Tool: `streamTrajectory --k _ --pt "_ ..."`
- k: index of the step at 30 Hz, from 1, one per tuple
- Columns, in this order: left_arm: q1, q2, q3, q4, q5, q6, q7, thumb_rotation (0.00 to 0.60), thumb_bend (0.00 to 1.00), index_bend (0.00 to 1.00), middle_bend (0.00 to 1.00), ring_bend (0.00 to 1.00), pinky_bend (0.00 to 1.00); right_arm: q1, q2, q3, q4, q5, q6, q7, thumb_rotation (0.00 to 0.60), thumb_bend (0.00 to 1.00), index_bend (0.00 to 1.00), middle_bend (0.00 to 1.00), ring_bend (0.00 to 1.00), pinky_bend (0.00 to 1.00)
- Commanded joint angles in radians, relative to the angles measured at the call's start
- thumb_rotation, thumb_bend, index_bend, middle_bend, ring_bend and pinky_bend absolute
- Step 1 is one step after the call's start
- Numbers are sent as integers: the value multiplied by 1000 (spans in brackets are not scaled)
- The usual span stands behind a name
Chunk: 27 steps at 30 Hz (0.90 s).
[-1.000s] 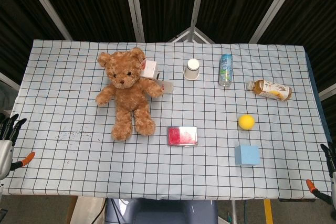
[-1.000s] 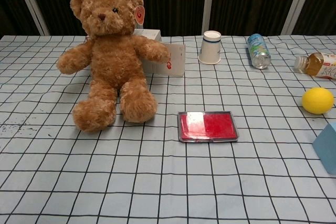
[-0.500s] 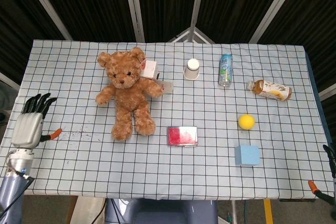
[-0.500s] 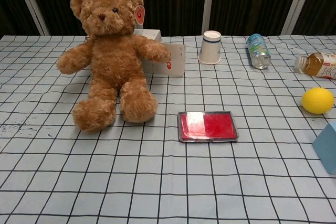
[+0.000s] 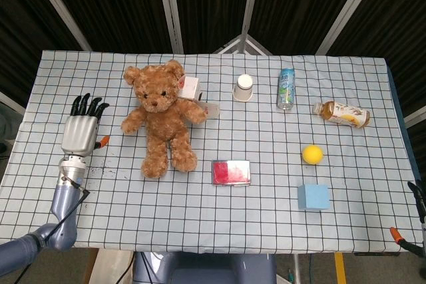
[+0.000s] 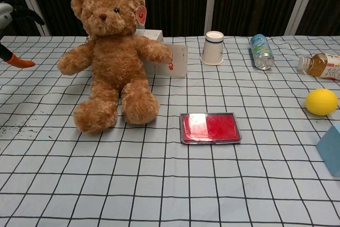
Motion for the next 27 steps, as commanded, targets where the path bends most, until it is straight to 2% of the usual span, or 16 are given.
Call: streamTrajectory --k 1,15,23,27 --pt "-32 -45 0 45 -13 -29 24 600 283 220 142 0 0 -10 -1 -9 -11 -8 16 -14 600 218 83 61 73 0" --pt "-73 -183 33 214 7 -62 4 600 304 262 194 0 0 -7 -4 -1 -16 21 5 -21 600 218 83 61 73 0" --pt "-90 -251 23 328 29 -46 -52 600 357 289 221 0 0 -3 -3 -2 -18 26 -6 -24 600 218 83 61 73 0" --pt "-105 -296 10 393 65 3 -104 600 390 301 231 0 0 -1 -5 -2 -19 29 -12 -27 600 218 84 61 73 0"
